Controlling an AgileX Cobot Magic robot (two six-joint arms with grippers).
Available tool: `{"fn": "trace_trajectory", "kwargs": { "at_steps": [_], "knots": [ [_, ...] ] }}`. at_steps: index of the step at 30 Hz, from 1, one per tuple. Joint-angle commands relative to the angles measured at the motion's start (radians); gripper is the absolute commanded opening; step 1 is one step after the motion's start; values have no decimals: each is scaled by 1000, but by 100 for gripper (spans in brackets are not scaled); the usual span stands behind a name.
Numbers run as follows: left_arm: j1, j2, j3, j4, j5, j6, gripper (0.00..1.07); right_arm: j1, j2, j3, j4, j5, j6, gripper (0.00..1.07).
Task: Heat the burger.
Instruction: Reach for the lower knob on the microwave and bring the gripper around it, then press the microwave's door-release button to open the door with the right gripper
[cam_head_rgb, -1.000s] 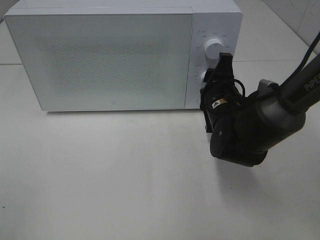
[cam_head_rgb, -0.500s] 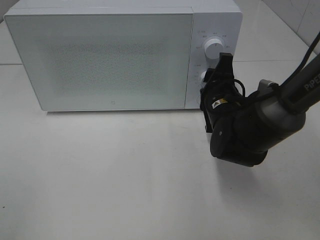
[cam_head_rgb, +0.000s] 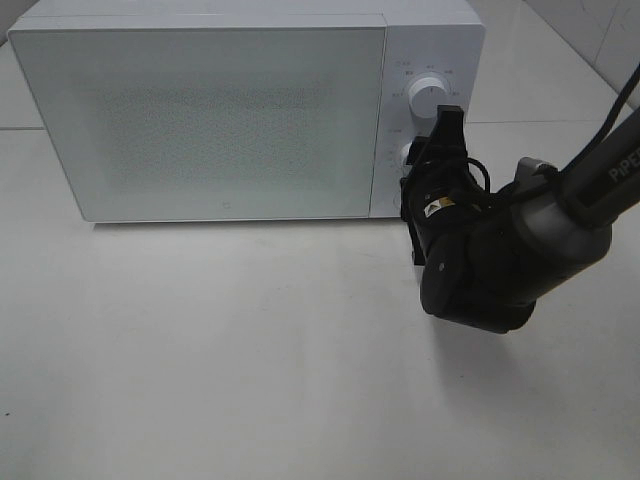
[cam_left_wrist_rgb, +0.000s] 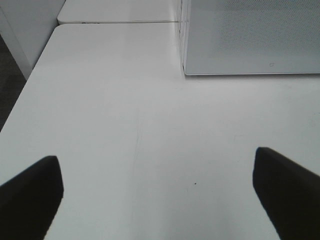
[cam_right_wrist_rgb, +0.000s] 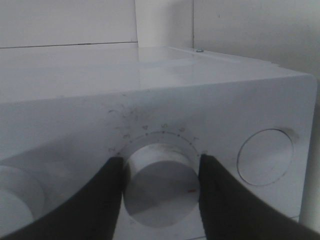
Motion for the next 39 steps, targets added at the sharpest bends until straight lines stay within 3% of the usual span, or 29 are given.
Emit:
{"fn": "trace_trajectory", "kwargs": {
  "at_steps": [1, 8, 23, 29, 31, 34, 39],
  "knots": [
    [-8, -25, 4, -1, -6, -5, 98, -1, -6, -8, -71, -152, -23, 40],
    [-8, -25, 4, -1, -6, -5, 98, -1, -7, -3, -76, -152, -22, 58],
    [-8, -25, 4, -1, -6, -5, 98, 2, -81, 110, -111, -141, -54, 62],
    [-8, -25, 4, -1, -6, -5, 98, 2, -140, 178, -148, -113, -102, 69],
    [-8, -25, 4, -1, -6, -5, 98, 2, -214, 218, -167, -8, -198, 77],
    [-8, -25, 4, -1, -6, -5, 98, 2, -230, 223, -175, 24, -226, 78],
    [-8, -25, 4, -1, -6, -5, 98, 2, -374, 244, -226, 313, -591, 76]
  ]
}}
